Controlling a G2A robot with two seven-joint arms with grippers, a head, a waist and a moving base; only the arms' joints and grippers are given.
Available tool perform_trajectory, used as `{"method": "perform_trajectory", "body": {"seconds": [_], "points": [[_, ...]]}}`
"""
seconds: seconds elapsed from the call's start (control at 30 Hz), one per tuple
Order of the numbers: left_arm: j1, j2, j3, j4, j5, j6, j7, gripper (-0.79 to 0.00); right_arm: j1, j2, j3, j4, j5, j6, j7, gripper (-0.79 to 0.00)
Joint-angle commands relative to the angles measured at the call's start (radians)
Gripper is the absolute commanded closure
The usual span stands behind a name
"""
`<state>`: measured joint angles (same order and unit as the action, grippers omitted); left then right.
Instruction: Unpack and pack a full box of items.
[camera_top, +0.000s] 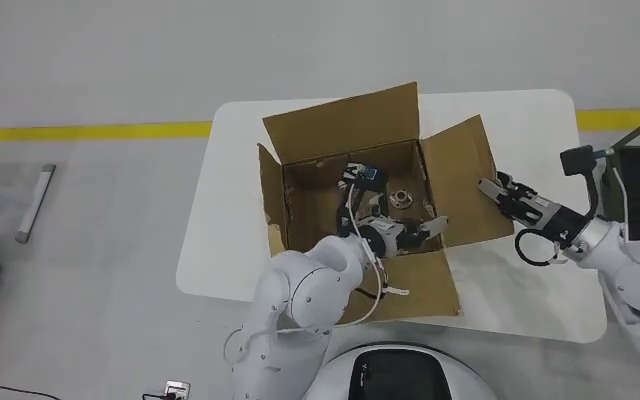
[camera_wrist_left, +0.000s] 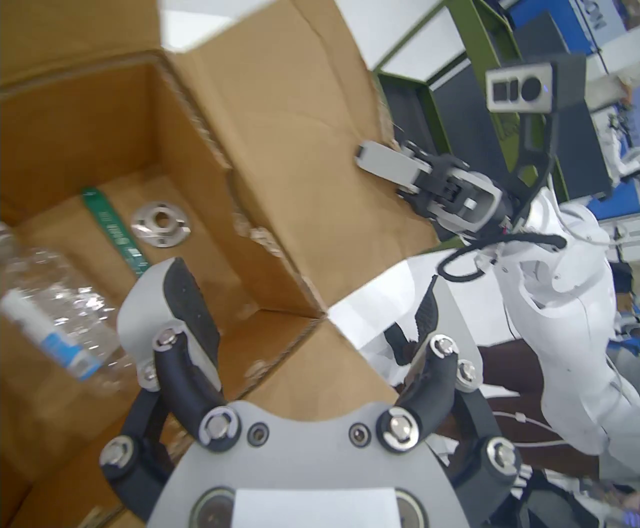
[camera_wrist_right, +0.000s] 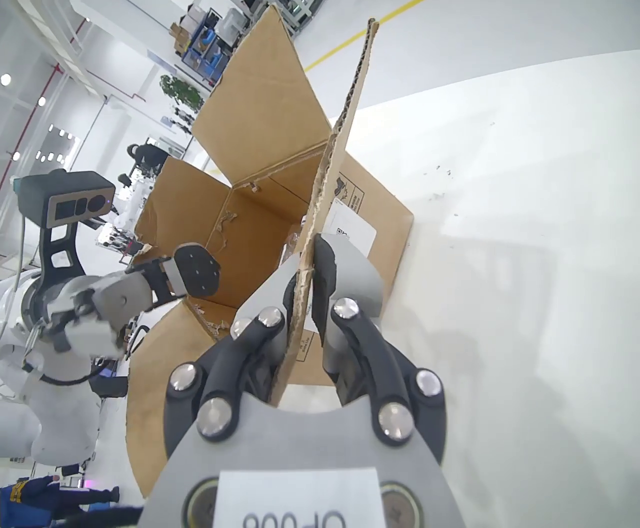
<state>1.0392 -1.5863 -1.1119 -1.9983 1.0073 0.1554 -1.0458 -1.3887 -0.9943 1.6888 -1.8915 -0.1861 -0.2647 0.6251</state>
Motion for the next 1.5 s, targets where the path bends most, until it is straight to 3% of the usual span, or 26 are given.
{"method": "perform_trajectory", "body": {"seconds": [0.0, 0.1, 0.33, 0.7, 0.83, 0.87, 0.9, 0.93, 1.17, 1.37, 1.4, 1.43, 1.47], "points": [[0.026, 0.007, -0.052, -0.042, 0.012, 0.013, -0.002, -0.785, -0.006, 0.000, 0.005, -0.002, -0.006, 0.006, -0.012, 0.000], [0.050, 0.023, -0.125, -0.081, 0.107, 0.002, -0.021, -0.785, -0.018, -0.001, 0.012, -0.012, -0.016, 0.016, -0.037, 0.000], [0.091, 0.039, -0.197, -0.101, 0.216, 0.032, -0.030, -0.785, -0.083, -0.003, 0.066, -0.050, -0.014, 0.042, -0.107, 0.000], [0.049, 0.047, -0.170, -0.052, 0.350, 0.037, 0.019, -0.785, -0.203, -0.005, 0.127, -0.109, -0.015, 0.041, -0.107, 0.000], [0.025, 0.053, -0.131, -0.037, 0.513, -0.008, 0.017, -0.785, -0.215, -0.006, 0.129, -0.110, -0.014, 0.038, -0.106, 0.000], [0.024, 0.052, -0.111, -0.046, 0.516, -0.016, 0.013, -0.785, -0.215, -0.006, 0.129, -0.110, -0.013, 0.036, -0.110, -0.166], [0.022, 0.050, -0.101, -0.054, 0.501, -0.009, 0.008, -0.785, -0.215, -0.007, 0.130, -0.114, -0.014, 0.034, -0.114, -0.514], [0.016, 0.049, -0.090, -0.060, 0.499, -0.013, 0.003, -0.785, -0.214, -0.007, 0.132, -0.119, -0.015, 0.031, -0.123, -0.785], [-0.050, 0.032, 0.044, -0.088, 0.419, -0.039, -0.033, -0.785, -0.247, -0.009, 0.201, -0.174, -0.072, -0.008, -0.198, -0.785], [-0.131, 0.008, 0.186, 0.010, 0.393, -0.035, -0.059, -0.785, -0.321, -0.013, 0.283, -0.218, -0.246, -0.086, -0.288, -0.785], [-0.142, 0.004, 0.207, 0.026, 0.394, -0.033, -0.060, -0.785, -0.335, -0.015, 0.287, -0.221, -0.272, -0.095, -0.309, -0.397], [-0.150, -0.001, 0.224, 0.041, 0.387, -0.024, -0.058, -0.785, -0.349, -0.017, 0.295, -0.221, -0.299, -0.099, -0.335, -0.271], [-0.157, -0.005, 0.237, 0.062, 0.380, -0.013, -0.060, -0.785, -0.363, -0.019, 0.301, -0.224, -0.326, -0.103, -0.361, 0.000]]}}
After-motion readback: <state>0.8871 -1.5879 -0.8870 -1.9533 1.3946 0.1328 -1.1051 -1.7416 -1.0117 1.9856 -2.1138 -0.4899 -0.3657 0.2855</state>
